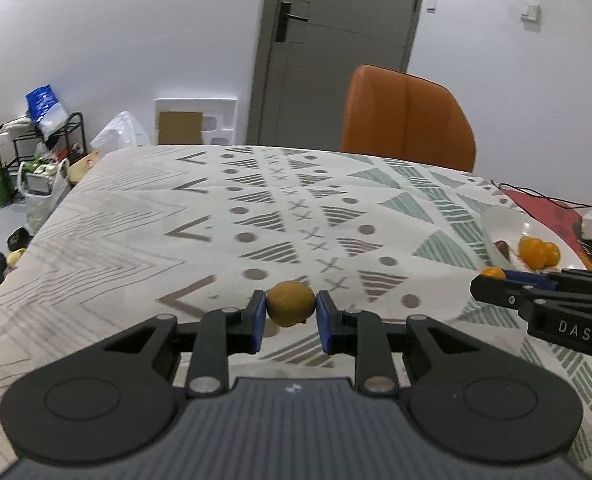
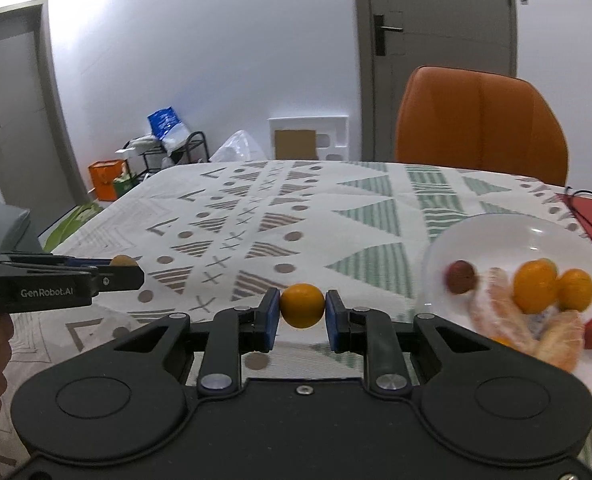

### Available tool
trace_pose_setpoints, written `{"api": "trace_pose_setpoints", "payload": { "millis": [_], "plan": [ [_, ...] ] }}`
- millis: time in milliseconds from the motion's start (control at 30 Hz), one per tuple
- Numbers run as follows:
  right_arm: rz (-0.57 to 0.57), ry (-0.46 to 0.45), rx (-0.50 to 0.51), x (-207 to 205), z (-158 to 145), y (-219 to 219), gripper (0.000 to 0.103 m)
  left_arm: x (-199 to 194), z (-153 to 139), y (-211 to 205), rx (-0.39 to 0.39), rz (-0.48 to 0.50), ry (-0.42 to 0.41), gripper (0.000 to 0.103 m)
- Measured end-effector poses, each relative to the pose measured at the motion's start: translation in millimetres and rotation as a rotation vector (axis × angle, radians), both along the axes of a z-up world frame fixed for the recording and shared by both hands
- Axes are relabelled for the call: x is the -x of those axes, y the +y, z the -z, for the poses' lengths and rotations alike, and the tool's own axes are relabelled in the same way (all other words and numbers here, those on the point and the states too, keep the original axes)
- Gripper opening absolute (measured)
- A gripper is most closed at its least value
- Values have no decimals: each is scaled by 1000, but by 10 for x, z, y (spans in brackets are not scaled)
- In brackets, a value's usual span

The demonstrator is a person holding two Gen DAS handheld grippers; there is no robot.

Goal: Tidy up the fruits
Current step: 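Carry the tangerine onto the plate with the right tool while the left tool carries the green-yellow fruit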

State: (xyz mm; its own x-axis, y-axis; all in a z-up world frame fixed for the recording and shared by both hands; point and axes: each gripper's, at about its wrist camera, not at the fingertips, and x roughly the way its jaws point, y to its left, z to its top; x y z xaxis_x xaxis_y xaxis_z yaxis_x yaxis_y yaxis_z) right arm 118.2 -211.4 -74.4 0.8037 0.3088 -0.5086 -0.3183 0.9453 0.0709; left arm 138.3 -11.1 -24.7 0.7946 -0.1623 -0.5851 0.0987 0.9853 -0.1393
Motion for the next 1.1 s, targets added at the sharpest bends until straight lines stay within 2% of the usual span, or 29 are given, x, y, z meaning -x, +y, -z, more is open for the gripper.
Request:
{"api": "trace_pose_setpoints", "payload": {
  "millis": [567, 1100],
  "plan": [
    [117, -41, -34, 172, -98, -655, 23, -45, -174, -600, -26, 102, -45, 25],
    [236, -54, -58, 278, -33, -1291, 23, -47, -201, -1178, -52, 193, -55, 25]
  ]
}}
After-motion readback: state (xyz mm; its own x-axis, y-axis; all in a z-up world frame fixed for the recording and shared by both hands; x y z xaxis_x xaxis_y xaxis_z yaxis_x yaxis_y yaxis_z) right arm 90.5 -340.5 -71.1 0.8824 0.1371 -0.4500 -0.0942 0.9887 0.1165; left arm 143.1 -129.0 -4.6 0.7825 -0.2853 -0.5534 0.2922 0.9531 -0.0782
